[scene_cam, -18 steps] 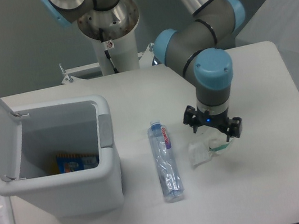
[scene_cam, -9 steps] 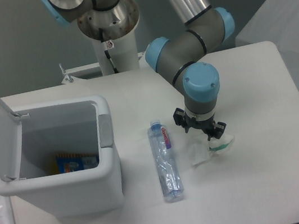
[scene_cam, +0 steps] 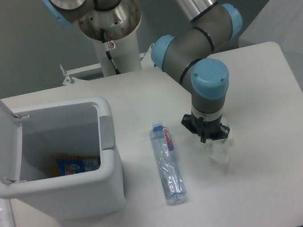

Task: Place the trash in the trash can
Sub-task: 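Close the gripper on the wrapper and lift it, then carry the wrapper over the open trash bin, then open the gripper to drop the wrapper into the bin, then move the gripper to the clear plastic water bottle and lower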

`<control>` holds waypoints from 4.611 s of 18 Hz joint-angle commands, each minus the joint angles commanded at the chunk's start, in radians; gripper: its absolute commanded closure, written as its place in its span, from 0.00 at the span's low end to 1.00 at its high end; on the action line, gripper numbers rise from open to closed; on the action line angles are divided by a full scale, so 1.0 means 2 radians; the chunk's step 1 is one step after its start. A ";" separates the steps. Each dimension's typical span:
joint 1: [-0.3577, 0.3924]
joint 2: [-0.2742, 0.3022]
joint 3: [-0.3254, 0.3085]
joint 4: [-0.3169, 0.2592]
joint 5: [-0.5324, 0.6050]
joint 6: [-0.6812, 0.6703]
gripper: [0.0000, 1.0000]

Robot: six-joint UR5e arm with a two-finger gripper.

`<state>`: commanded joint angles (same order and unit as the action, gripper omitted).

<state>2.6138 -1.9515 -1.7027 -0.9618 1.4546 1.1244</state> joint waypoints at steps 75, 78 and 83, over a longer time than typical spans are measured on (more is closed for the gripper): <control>-0.009 -0.049 0.141 0.012 -0.141 -0.291 0.00; -0.010 -0.060 0.145 0.003 -0.128 -0.291 0.00; -0.039 -0.100 0.184 -0.080 -0.049 -0.290 0.00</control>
<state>2.5358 -2.1505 -1.3348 -1.1209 1.3574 0.5446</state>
